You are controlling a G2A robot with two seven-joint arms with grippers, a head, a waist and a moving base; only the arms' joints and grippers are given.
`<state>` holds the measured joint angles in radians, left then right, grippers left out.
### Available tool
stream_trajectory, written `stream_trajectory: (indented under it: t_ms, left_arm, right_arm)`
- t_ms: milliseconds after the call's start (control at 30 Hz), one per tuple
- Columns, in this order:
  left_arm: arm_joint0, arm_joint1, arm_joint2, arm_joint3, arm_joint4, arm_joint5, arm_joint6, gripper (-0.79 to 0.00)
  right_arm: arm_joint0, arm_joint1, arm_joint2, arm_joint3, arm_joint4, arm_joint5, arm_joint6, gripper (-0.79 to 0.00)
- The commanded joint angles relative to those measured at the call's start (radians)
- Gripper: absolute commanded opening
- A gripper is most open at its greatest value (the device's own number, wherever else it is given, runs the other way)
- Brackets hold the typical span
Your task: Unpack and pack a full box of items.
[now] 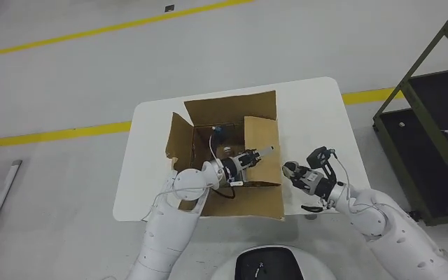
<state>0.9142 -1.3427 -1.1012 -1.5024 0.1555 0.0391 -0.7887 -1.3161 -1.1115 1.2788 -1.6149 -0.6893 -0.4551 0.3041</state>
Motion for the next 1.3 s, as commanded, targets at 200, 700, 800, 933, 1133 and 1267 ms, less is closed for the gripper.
stream_trajectory:
  t_ms: [200,700,800,933,1133,1267]
  left_arm:
    - [-0.047,-0.01,0.05,-0.053,-0.071,-0.059,-0.039,0.0]
    - [-0.194,-0.065,0.273,0.092,-0.095,-0.172,-0.092,0.0]
    - [-0.21,-0.071,0.295,0.121,-0.082,-0.179,-0.096,0.0]
    - [-0.225,-0.077,0.305,0.147,-0.083,-0.176,-0.094,0.0]
    - [-0.234,-0.082,0.311,0.167,-0.081,-0.181,-0.092,0.0]
    - [-0.235,-0.083,0.31,0.175,-0.073,-0.18,-0.099,0.0]
  right_arm:
    - [-0.115,0.021,0.195,-0.134,0.122,0.055,-0.024,0.0]
    - [-0.232,0.036,0.408,-0.222,0.395,0.07,0.046,-0.579]
    - [-0.214,0.035,0.392,-0.22,0.395,0.07,0.063,-0.542]
    - [-0.175,0.035,0.359,-0.204,0.383,0.075,0.099,-0.474]
    - [-0.108,0.034,0.31,-0.16,0.36,0.103,0.143,-0.48]
    - [-0.063,0.031,0.271,-0.121,0.356,0.105,0.156,-0.48]
